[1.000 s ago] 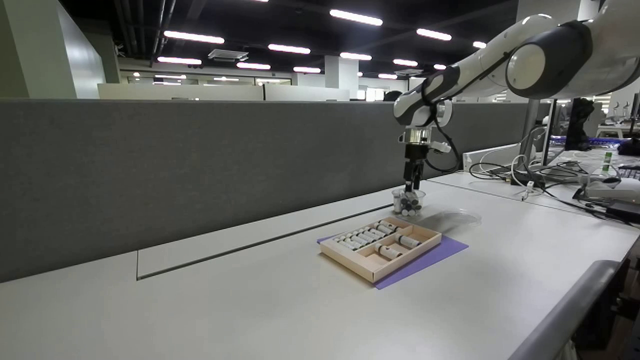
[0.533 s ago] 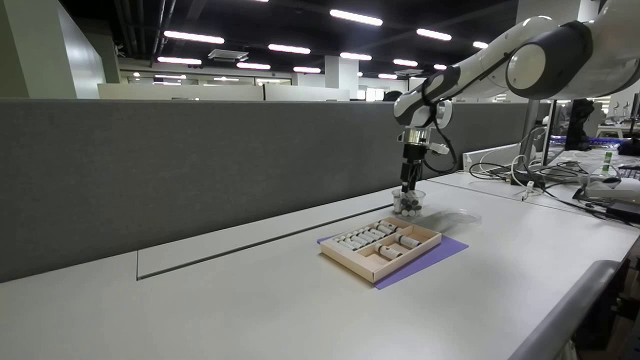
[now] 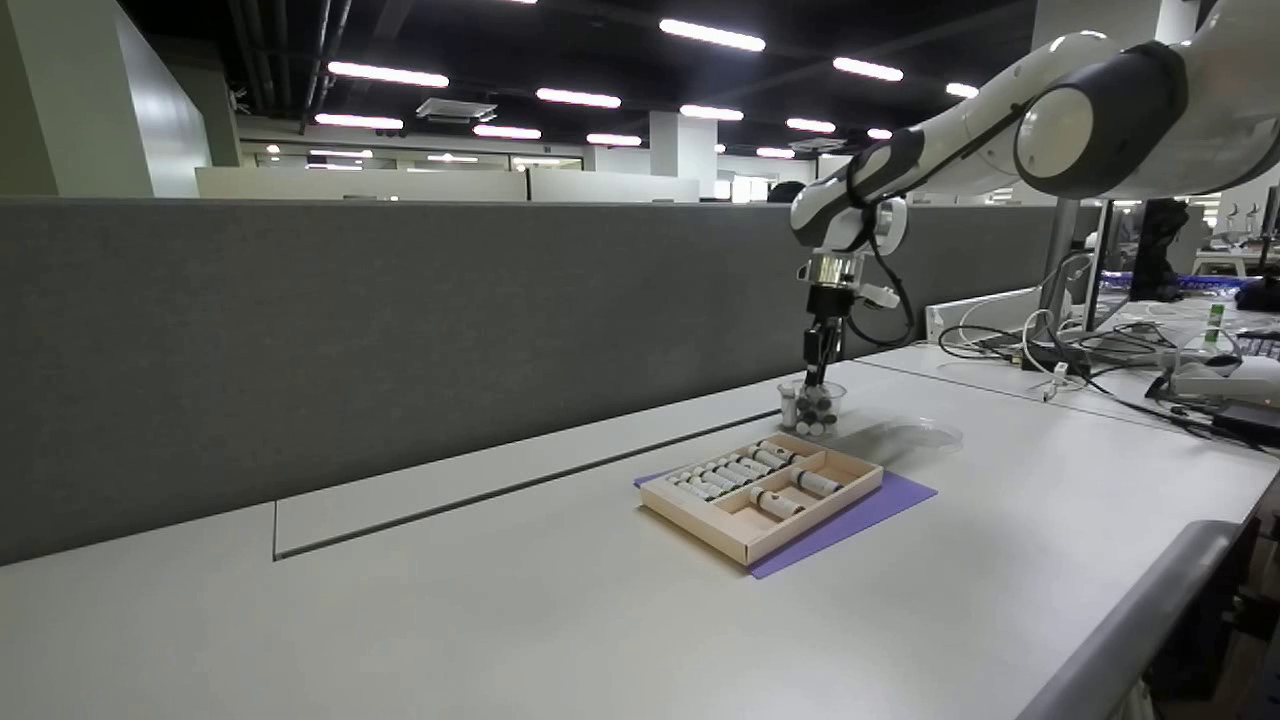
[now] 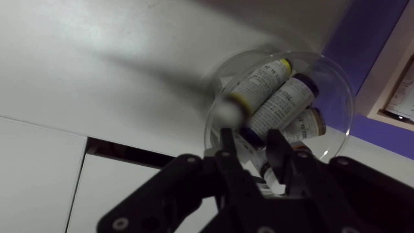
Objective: Take a bottle from the clear bowl and put it on the bottom compartment of the box
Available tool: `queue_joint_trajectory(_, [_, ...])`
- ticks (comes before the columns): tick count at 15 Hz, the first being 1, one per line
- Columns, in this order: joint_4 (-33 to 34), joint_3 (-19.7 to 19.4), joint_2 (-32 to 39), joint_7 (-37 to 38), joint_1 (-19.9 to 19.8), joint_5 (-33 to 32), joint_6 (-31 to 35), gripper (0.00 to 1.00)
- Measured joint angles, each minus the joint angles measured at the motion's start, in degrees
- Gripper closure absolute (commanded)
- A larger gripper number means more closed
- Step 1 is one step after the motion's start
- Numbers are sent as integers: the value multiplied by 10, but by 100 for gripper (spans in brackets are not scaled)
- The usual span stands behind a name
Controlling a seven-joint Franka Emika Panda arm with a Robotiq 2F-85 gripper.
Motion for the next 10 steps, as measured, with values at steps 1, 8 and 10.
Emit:
queue_joint_trajectory(1, [2,0,0,0,-1,1,0,100])
queue_joint_trajectory(8, [4,0,1,6,-4,10,-17,60])
queue_joint_trajectory(10, [7,2,1,19,-4,25,-40,45])
